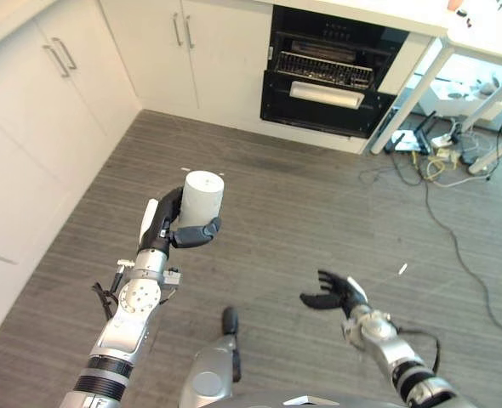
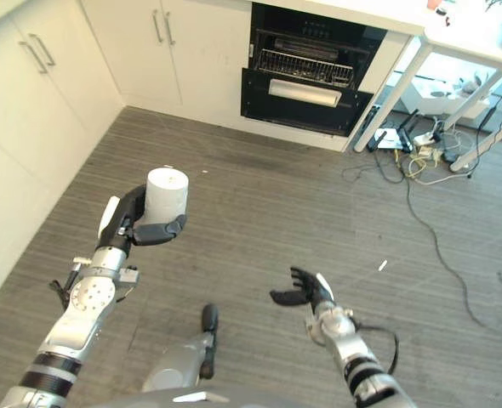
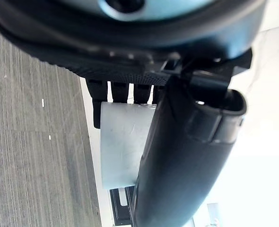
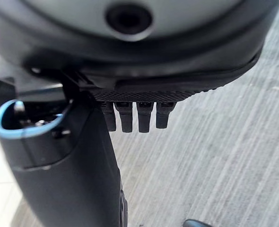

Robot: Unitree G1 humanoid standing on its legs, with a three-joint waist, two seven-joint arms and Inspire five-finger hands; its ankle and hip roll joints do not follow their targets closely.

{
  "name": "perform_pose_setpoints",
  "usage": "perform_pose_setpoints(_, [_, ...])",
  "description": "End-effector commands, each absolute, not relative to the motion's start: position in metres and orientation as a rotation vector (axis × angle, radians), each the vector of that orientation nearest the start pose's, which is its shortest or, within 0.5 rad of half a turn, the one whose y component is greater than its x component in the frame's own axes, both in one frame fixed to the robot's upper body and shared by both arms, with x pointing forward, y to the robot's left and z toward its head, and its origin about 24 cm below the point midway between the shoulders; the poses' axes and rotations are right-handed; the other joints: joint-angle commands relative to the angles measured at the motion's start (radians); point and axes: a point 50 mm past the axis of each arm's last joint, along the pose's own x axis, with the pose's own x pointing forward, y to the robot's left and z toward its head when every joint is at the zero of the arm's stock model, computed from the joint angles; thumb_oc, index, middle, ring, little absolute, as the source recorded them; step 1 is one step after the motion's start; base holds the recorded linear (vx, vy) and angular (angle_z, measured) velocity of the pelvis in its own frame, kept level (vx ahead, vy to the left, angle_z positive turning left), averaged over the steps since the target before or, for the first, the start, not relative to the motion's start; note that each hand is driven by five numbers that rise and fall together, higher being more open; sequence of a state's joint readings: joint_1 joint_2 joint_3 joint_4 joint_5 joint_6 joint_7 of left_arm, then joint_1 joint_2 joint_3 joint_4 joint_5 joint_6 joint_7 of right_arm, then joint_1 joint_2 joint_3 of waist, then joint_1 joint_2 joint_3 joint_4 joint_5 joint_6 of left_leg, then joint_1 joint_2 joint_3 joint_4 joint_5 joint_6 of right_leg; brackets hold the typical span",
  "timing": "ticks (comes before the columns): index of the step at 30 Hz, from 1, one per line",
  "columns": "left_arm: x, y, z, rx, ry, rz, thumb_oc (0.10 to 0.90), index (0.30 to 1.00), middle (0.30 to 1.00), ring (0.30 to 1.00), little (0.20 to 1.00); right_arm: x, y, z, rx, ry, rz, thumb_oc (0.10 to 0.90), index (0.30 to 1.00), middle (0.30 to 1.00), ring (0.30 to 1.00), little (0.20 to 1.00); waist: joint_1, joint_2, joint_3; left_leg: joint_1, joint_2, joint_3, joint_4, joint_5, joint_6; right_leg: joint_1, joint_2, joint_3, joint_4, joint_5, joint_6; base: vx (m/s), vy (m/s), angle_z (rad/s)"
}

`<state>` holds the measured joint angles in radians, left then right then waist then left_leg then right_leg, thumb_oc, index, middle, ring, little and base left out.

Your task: Place the dishes in the dishwasher.

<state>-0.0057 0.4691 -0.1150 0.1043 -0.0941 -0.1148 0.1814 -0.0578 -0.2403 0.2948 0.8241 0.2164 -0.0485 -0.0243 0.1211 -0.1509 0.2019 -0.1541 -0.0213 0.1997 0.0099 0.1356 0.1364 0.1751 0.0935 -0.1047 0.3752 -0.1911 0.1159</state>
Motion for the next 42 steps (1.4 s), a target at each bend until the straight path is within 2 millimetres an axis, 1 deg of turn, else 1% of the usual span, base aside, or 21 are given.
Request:
perform_pose_setpoints(1, [0.262,0.214,0.119,0.42,-0.385,0.025,0.4,0.3,0.3,0.3,0.3,0.21,-0.192,-0.094,-0.155,0.622,0.06,0.8,0.9,0.9,0.9,0.9,-0.011,0.011,-0.077,-0.136,0.059,-0.031,0.097,-0.003,-0.128,0.036,-0.185,0.043,0.043,0.266,0.088,0.51,0.326,0.34])
perform_pose_setpoints(2, [0.262,0.213,0.122,0.43,-0.396,0.017,0.4,0.3,0.3,0.3,0.3,0.204,-0.19,-0.101,-0.131,0.66,0.056,0.8,0.9,0.9,0.9,0.9,-0.02,0.034,-0.06,-0.101,0.057,-0.047,0.122,-0.06,-0.095,-0.052,-0.188,0.04,0.247,0.367,0.11,0.26,0.173,0.15])
perform_pose_setpoints(4, [0.263,0.213,0.126,0.44,-0.408,0.02,0.4,0.3,0.3,0.3,0.3,0.203,-0.188,-0.103,-0.136,0.673,0.064,0.8,0.9,0.9,0.9,0.9,-0.024,0.051,-0.049,-0.07,0.061,-0.048,0.121,-0.087,-0.08,-0.099,-0.201,0.018,0.31,0.392,0.114,0.49,0.26,0.84])
perform_pose_setpoints(5, [0.267,0.206,0.127,0.429,-0.419,0.013,0.4,0.3,0.3,0.3,0.3,0.196,-0.183,-0.111,-0.128,0.715,0.07,0.8,0.9,0.9,0.9,0.9,-0.065,0.087,-0.029,0.074,0.031,-0.108,0.066,-0.126,-0.067,-0.257,-0.179,-0.017,0.349,0.281,0.066,0.61,0.273,0.86])
perform_pose_setpoints(7, [0.267,0.206,0.127,0.429,-0.419,0.013,0.4,0.3,0.3,0.3,0.3,0.196,-0.183,-0.111,-0.128,0.715,0.07,0.8,0.9,0.9,0.9,0.9,-0.065,0.087,-0.029,0.074,0.031,-0.108,0.066,-0.126,-0.067,-0.257,-0.179,-0.017,0.349,0.281,0.066,0.43,0.103,0.14])
perform_pose_setpoints(8, [0.266,0.201,0.126,0.409,-0.423,-0.012,0.4,0.3,0.3,0.3,0.3,0.19,-0.186,-0.115,-0.128,0.743,0.064,0.8,0.9,0.9,0.9,0.9,-0.096,0.087,-0.024,0.148,-0.001,-0.142,0.052,-0.155,-0.077,-0.303,-0.173,-0.036,0.143,0.205,0.041,0.35,0.009,0.09])
perform_pose_setpoints(11, [0.266,0.2,0.126,0.406,-0.424,-0.02,0.4,0.3,0.3,0.3,0.3,0.187,-0.19,-0.118,-0.13,0.759,0.053,0.8,0.9,0.9,0.9,0.9,-0.114,0.084,-0.023,0.181,-0.008,-0.163,0.038,-0.166,-0.089,-0.295,-0.17,-0.059,-0.015,0.196,0.027,0.37,-0.037,0.81])
perform_pose_setpoints(12, [0.266,0.193,0.125,0.428,-0.431,-0.051,0.4,0.3,0.3,0.3,0.3,0.165,-0.203,-0.132,-0.148,0.873,0.015,0.8,0.9,0.9,0.9,0.9,-0.113,0.049,-0.035,0.195,-0.025,-0.153,0.061,-0.211,-0.121,-0.201,-0.163,-0.077,-0.254,0.169,0.026,0.46,-0.103,1.35])
perform_pose_setpoints(13, [0.268,0.187,0.122,0.398,-0.42,-0.085,0.4,0.3,0.3,0.3,0.3,0.155,-0.208,-0.137,-0.148,0.918,-0.007,0.8,0.9,0.9,0.9,0.9,-0.112,0.041,-0.034,0.168,-0.019,-0.135,0.205,-0.205,-0.171,-0.154,-0.147,-0.06,-0.275,0.147,-0.007,0.51,-0.102,1.67])
perform_pose_setpoints(15, [0.27,0.185,0.124,0.376,-0.427,-0.1,0.4,0.3,0.3,0.3,0.3,0.14,-0.216,-0.145,-0.128,0.993,-0.064,0.8,0.9,0.9,0.9,0.9,-0.117,0.035,-0.037,0.089,0.007,-0.092,0.415,-0.148,-0.222,-0.116,-0.156,-0.093,-0.311,0.147,-0.042,0.21,-0.016,1.14])
perform_pose_setpoints(17, [0.271,0.183,0.122,0.344,-0.419,-0.101,0.4,0.3,0.3,0.3,0.3,0.129,-0.225,-0.15,-0.131,1.05,-0.107,0.8,0.9,0.9,0.9,0.9,-0.117,0.031,-0.029,0.006,0.074,-0.056,0.56,-0.104,-0.25,-0.079,-0.167,-0.104,-0.339,0.141,-0.058,0.18,0.059,1.01])
perform_pose_setpoints(19, [0.271,0.184,0.119,0.334,-0.402,-0.104,0.4,0.3,0.3,0.3,0.3,0.12,-0.231,-0.152,-0.131,1.092,-0.143,0.8,0.9,0.9,0.9,0.9,-0.118,0.034,-0.042,0.013,0.172,-0.006,0.474,-0.119,-0.234,-0.05,-0.184,-0.118,-0.368,0.136,-0.039,0.23,0.185,0.4])
perform_pose_setpoints(21, [0.269,0.188,0.116,0.34,-0.384,-0.085,0.4,0.3,0.3,0.3,0.3,0.11,-0.236,-0.155,-0.147,1.137,-0.153,0.8,0.9,0.9,0.9,0.9,-0.102,0.045,-0.058,0.029,0.227,-0.069,0.305,-0.095,-0.234,-0.046,-0.203,-0.091,-0.337,0.116,-0.022,0.27,0.316,0.32])
perform_pose_setpoints(24, [0.267,0.193,0.115,0.359,-0.379,-0.071,0.4,0.3,0.3,0.3,0.3,0.106,-0.242,-0.155,-0.166,1.152,-0.174,0.8,0.9,0.9,0.9,0.9,-0.105,0.069,-0.067,0.055,0.278,-0.199,0.184,-0.02,-0.272,-0.062,-0.209,-0.04,-0.272,0.077,-0.013,0.23,0.419,-0.58])
perform_pose_setpoints(25, [0.267,0.194,0.112,0.37,-0.363,-0.066,0.4,0.3,0.3,0.3,0.3,0.1,-0.247,-0.155,-0.168,1.165,-0.203,0.8,0.9,0.9,0.9,0.9,-0.121,0.085,-0.076,0.093,0.289,-0.277,0.165,-0.029,-0.291,-0.073,-0.229,0.0,-0.236,0.067,0.006,0.2,0.55,-1.57])
perform_pose_setpoints(28, [0.27,0.189,0.111,0.364,-0.362,-0.087,0.4,0.3,0.3,0.3,0.3,0.095,-0.252,-0.155,-0.131,1.171,-0.244,0.8,0.9,0.9,0.9,0.9,-0.15,0.1,-0.093,0.137,0.28,-0.246,0.116,-0.085,-0.296,-0.068,-0.254,0.002,-0.226,0.068,0.025,0.12,0.409,-0.96])
perform_pose_setpoints(29, [0.273,0.185,0.109,0.361,-0.356,-0.103,0.4,0.3,0.3,0.3,0.3,0.09,-0.254,-0.156,-0.111,1.184,-0.266,0.8,0.9,0.9,0.9,0.9,-0.169,0.096,-0.111,0.168,0.244,-0.223,0.092,-0.135,-0.289,-0.073,-0.294,0.02,-0.229,0.116,0.048,0.06,0.286,-0.4])
perform_pose_setpoints(32, [0.278,0.179,0.112,0.381,-0.365,-0.129,0.4,0.3,0.3,0.3,0.3,0.086,-0.251,-0.158,-0.085,1.203,-0.274,0.8,0.9,0.9,0.9,0.9,-0.179,0.078,-0.121,0.186,0.198,-0.188,0.088,-0.18,-0.263,-0.086,-0.342,0.046,-0.236,0.2,0.074,0.02,0.343,-0.31])
perform_pose_setpoints(38, [0.285,0.174,0.113,0.422,-0.37,-0.14,0.4,0.3,0.3,0.3,0.3,0.091,-0.232,-0.162,-0.054,1.205,-0.217,0.8,0.9,0.9,0.9,0.9,-0.184,0.059,-0.129,0.236,0.137,-0.089,0.055,-0.227,-0.2,-0.141,-0.396,0.079,-0.246,0.326,0.113,-0.06,0.279,-0.36])
perform_pose_setpoints(41, [0.287,0.172,0.109,0.398,-0.359,-0.102,0.4,0.3,0.3,0.3,0.3,0.098,-0.224,-0.162,-0.062,1.186,-0.184,0.8,0.9,0.9,0.9,0.9,-0.181,0.052,-0.126,0.256,0.113,-0.045,0.045,-0.242,-0.182,-0.158,-0.422,0.038,-0.27,0.379,0.122,-0.1,0.146,-0.92])
perform_pose_setpoints(42, [0.289,0.169,0.114,0.423,-0.381,-0.098,0.4,0.3,0.3,0.3,0.3,0.105,-0.219,-0.16,-0.077,1.168,-0.158,0.8,0.9,0.9,0.9,0.9,-0.169,0.058,-0.117,0.266,0.108,-0.004,0.039,-0.244,-0.173,-0.187,-0.446,-0.073,-0.263,0.408,0.117,-0.2,0.166,-0.7])
